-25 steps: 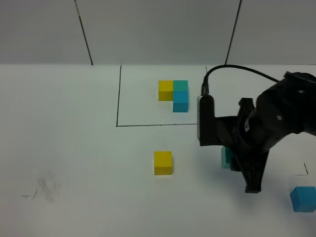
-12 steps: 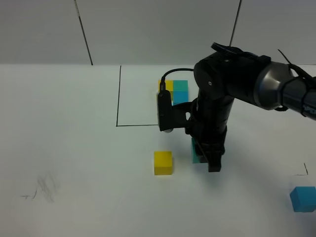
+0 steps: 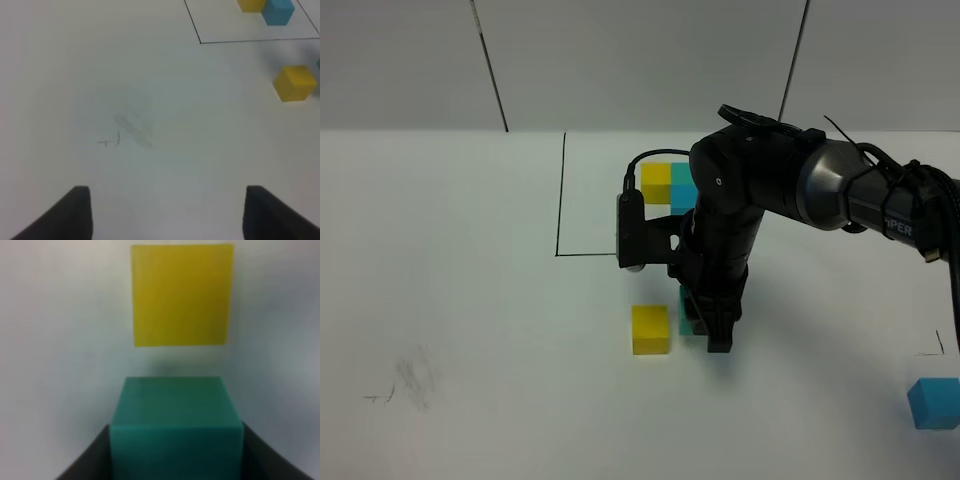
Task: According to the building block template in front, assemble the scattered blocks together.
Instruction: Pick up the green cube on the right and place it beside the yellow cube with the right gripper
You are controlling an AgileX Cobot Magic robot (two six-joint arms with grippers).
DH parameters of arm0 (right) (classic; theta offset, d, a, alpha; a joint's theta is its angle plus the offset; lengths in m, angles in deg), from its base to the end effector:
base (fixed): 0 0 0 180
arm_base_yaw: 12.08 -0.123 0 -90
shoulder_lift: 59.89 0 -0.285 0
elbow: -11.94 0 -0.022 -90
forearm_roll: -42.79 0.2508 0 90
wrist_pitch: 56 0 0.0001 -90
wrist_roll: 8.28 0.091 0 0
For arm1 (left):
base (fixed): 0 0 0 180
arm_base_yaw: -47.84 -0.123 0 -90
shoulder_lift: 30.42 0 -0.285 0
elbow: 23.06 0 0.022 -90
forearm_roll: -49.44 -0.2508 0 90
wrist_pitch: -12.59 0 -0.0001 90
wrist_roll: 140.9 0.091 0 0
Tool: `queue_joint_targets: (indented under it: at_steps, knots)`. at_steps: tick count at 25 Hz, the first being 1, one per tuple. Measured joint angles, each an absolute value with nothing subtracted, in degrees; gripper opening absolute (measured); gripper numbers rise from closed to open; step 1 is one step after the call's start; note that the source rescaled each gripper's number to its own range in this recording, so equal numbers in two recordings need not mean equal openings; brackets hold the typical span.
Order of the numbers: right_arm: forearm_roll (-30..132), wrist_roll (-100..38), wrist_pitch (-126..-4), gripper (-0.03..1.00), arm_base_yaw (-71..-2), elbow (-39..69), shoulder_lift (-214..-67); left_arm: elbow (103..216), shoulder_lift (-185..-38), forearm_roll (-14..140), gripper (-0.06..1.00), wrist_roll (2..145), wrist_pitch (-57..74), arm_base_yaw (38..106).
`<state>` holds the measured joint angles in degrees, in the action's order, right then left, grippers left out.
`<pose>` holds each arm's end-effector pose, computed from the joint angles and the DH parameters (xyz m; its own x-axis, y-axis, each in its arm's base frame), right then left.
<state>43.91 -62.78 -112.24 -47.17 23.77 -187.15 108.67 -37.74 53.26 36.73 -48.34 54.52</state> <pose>0.3441 0.2436 0.1720 -0.0114 -0.9951 -0.0984 -0.9939 0.0221 -0.1076 -0.0075 -0.0045 0.2786 -0.4538 -0.0210 -0.8909 0.1348 0.9866 -0.0919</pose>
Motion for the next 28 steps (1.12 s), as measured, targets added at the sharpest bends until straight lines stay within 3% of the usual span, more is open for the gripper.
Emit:
queue_joint_targets:
  at_steps: [28]
  knots:
    - [46.32, -63.47, -109.28, 0.19, -47.17, 23.77, -190.35, 108.67, -37.74, 53.26, 0.40, 36.73, -48.34, 54.52]
